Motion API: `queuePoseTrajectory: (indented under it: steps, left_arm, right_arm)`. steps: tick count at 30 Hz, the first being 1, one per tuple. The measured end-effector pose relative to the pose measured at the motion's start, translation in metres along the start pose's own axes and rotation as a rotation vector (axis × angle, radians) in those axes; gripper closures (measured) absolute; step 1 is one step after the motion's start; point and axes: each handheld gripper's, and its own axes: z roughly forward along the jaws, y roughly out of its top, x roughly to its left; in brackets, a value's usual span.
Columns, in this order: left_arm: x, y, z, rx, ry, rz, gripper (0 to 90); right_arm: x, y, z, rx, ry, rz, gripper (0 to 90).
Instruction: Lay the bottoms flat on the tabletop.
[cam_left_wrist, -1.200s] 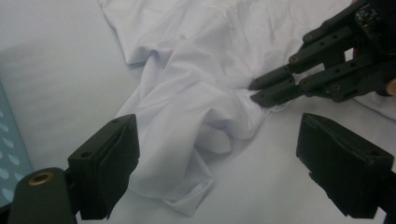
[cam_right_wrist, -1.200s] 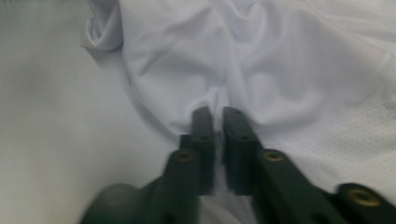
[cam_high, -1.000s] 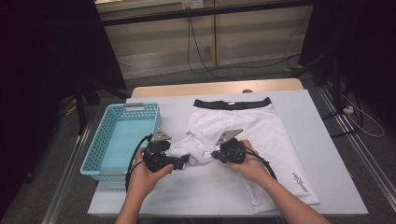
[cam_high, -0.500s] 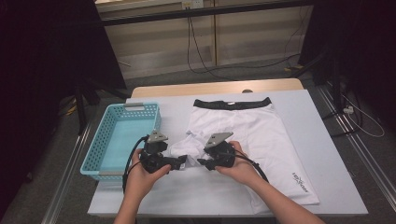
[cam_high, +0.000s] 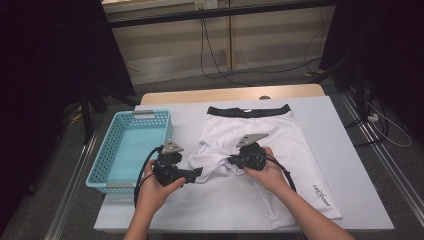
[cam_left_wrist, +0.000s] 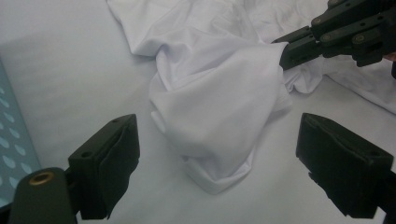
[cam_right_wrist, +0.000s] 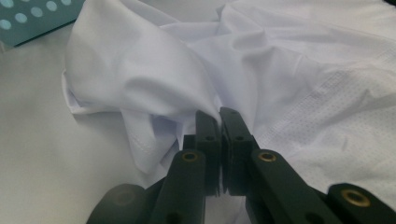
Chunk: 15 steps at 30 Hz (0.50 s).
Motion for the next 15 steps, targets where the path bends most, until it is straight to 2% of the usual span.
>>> queuePoseTrajectory:
  steps: [2,6,11,15]
  left_arm:
    - [0.000,0.000,0.002,0.011,-0.002,0.006,13.9]
    - [0.001,0.001,0.008,0.001,-0.008,-0.005,14.2]
    - [0.002,0.001,0.015,0.025,-0.021,0.016,17.7]
    - [0.006,-0.002,0.023,0.028,-0.031,0.030,22.0]
  right_arm:
    - [0.000,0.000,0.000,0.001,0.004,0.000,88.1]
    - [-0.002,-0.003,-0.003,-0.002,0.002,0.002,87.0]
    - [-0.005,-0.009,-0.010,-0.010,-0.010,0.011,84.3]
    - [-0.004,-0.011,-0.016,-0.020,-0.029,0.010,78.3]
